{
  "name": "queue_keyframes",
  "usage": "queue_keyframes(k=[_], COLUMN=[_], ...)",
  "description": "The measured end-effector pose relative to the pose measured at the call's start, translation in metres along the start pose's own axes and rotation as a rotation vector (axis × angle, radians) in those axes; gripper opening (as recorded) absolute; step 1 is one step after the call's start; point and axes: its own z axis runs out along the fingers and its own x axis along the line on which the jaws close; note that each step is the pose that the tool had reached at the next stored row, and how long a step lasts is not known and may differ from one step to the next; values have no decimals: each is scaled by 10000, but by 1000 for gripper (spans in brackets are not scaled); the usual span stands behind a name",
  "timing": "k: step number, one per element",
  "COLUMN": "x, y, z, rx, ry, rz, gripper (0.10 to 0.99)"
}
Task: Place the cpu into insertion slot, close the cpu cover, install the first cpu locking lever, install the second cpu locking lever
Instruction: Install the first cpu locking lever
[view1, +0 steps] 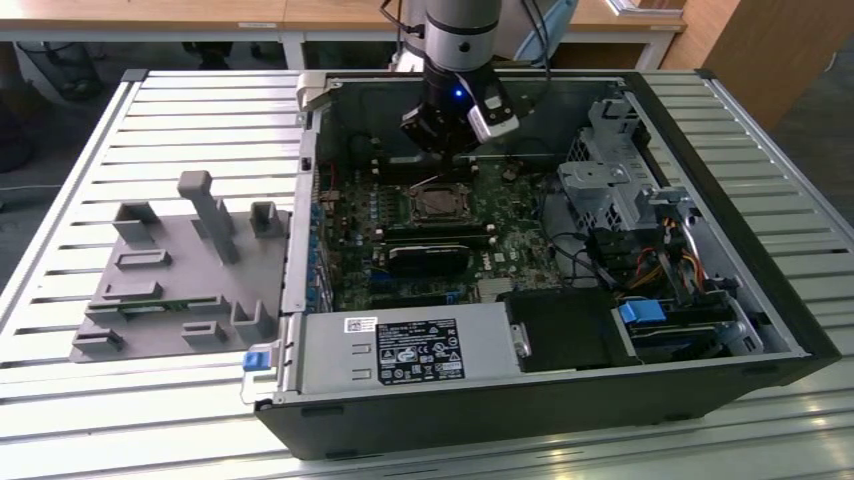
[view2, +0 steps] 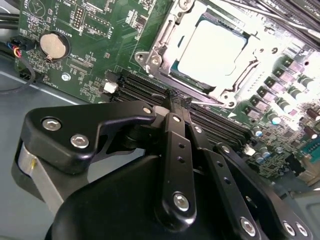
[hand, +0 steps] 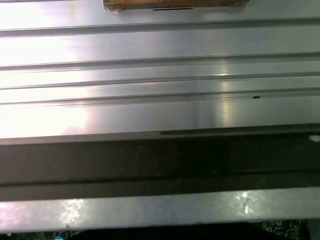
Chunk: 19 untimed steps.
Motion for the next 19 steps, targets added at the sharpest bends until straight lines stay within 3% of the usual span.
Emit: queue_keyframes(k=[19], x=[-51], y=[-6], z=[169], rx=[-11], ry=[1], rz=[0], gripper=[106])
